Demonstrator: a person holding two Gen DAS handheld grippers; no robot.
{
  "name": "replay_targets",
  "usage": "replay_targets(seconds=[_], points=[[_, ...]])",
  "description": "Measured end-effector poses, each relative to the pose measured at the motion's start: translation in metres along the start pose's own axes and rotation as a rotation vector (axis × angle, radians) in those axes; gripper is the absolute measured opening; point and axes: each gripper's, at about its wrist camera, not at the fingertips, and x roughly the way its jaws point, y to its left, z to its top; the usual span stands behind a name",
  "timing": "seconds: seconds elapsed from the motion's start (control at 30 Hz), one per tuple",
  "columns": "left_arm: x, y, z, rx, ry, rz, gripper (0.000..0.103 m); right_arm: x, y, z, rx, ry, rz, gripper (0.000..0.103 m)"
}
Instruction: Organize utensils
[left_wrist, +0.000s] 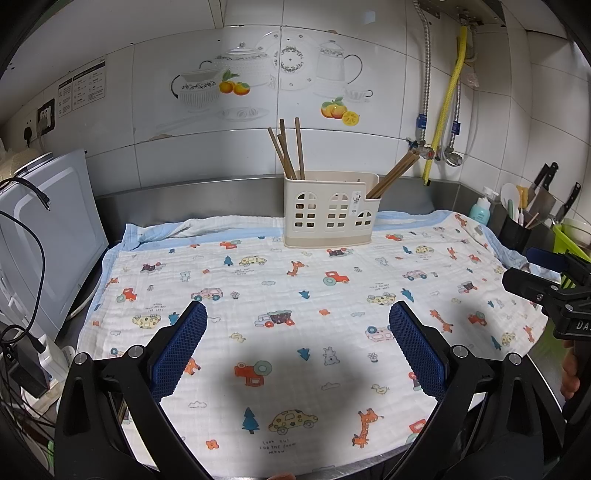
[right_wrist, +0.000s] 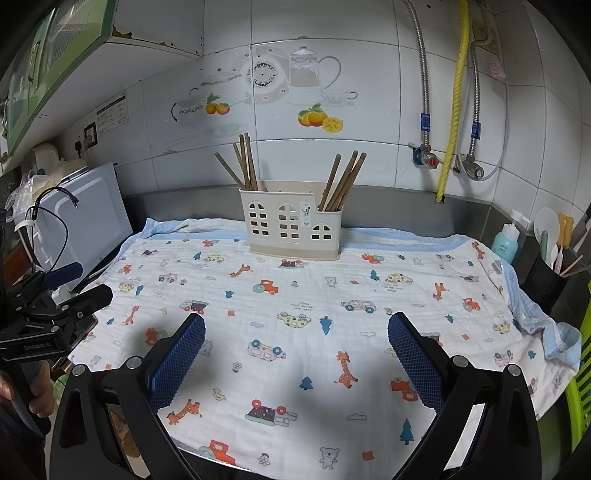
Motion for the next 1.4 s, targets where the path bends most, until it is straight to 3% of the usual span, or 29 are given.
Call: replay_targets(seconds=[1.4], points=[[0.0014,0.0048,-0.0004,-0.005,0.000,0.003,0.098,0.0000,0.0004,-0.0013,-0.001,0.000,0.002,0.096]])
